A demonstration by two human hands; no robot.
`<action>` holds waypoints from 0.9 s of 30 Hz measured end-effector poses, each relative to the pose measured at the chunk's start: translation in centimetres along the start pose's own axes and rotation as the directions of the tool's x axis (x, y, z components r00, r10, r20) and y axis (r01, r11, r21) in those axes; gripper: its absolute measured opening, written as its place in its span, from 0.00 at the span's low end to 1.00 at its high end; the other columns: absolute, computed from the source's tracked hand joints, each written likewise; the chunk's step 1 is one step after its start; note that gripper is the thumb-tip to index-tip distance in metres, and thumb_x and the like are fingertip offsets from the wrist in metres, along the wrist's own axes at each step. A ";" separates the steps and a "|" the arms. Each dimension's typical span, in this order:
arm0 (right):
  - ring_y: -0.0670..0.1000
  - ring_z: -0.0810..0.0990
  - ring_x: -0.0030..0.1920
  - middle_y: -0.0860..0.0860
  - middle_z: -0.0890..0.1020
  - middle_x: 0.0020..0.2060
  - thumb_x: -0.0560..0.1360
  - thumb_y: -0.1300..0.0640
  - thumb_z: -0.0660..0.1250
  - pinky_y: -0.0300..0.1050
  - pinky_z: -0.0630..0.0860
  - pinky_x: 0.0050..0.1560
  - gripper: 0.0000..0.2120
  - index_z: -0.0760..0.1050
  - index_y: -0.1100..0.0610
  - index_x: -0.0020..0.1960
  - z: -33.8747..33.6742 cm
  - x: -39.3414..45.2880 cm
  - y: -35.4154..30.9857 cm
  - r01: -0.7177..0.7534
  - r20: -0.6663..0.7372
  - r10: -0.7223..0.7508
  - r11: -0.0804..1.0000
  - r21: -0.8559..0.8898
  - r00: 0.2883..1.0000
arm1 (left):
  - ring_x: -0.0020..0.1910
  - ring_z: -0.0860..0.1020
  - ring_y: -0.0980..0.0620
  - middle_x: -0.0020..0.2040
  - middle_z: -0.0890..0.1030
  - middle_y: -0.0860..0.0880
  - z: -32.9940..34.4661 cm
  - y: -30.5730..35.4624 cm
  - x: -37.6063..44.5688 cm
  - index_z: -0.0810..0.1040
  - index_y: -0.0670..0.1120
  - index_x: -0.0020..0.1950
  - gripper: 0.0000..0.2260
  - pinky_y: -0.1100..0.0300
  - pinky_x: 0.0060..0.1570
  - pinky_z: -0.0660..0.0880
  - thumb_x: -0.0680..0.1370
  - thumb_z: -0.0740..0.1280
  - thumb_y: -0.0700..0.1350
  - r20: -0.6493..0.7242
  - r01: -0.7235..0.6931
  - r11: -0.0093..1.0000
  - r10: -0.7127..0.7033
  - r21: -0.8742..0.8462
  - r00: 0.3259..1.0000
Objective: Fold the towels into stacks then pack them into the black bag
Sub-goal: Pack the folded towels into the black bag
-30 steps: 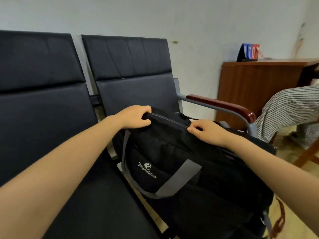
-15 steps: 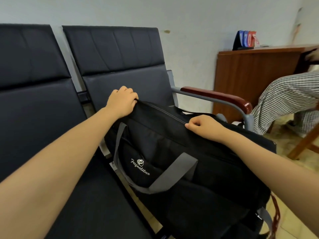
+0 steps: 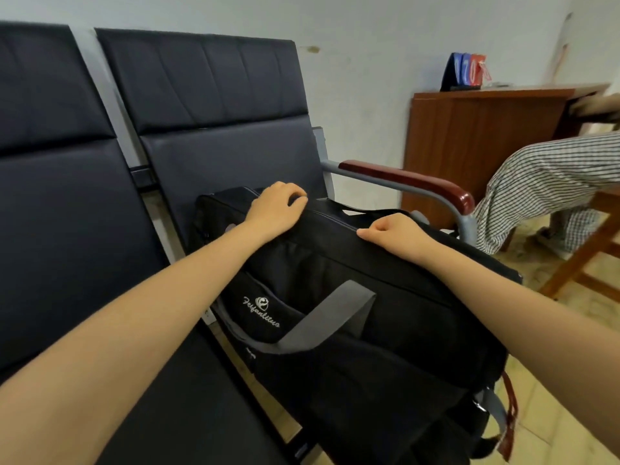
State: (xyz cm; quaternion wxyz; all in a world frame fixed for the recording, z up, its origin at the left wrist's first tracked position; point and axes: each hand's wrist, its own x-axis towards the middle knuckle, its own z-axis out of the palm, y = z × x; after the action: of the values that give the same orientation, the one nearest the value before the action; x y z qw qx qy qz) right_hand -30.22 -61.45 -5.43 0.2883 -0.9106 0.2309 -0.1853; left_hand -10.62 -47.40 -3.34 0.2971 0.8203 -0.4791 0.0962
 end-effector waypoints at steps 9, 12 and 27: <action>0.48 0.84 0.39 0.50 0.86 0.38 0.77 0.46 0.66 0.40 0.77 0.42 0.14 0.83 0.56 0.46 -3.9 -4.9 -1.7 -0.221 0.263 0.167 0.956 0.192 0.950 | 0.69 0.69 0.53 0.68 0.73 0.53 2.3 0.2 -6.2 0.72 0.53 0.68 0.16 0.48 0.72 0.58 0.81 0.59 0.52 0.198 -0.199 0.973 0.173 0.119 0.965; 0.51 0.84 0.44 0.52 0.86 0.44 0.77 0.49 0.66 0.41 0.79 0.44 0.13 0.81 0.58 0.51 -6.3 -6.9 -0.9 -0.271 0.354 0.236 0.961 0.053 0.905 | 0.68 0.69 0.52 0.68 0.73 0.53 2.8 0.7 -6.3 0.72 0.53 0.68 0.16 0.48 0.71 0.59 0.81 0.59 0.52 0.172 -0.185 0.967 0.155 0.175 0.973; 0.49 0.80 0.41 0.50 0.82 0.39 0.75 0.51 0.70 0.43 0.77 0.45 0.06 0.79 0.53 0.44 -6.1 -16.0 3.2 -0.170 -0.124 0.165 0.985 -0.032 0.978 | 0.68 0.69 0.50 0.69 0.73 0.51 2.8 7.6 -10.4 0.72 0.51 0.69 0.17 0.50 0.68 0.66 0.82 0.57 0.52 0.326 -0.083 0.995 0.099 -0.063 0.940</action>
State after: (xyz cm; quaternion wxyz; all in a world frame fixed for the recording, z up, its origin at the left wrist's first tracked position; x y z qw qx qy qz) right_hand -47.30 -57.96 -5.96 0.2691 -0.8808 0.3278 -0.2103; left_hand -22.81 -44.21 -7.21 0.2280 0.7945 -0.5614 -0.0398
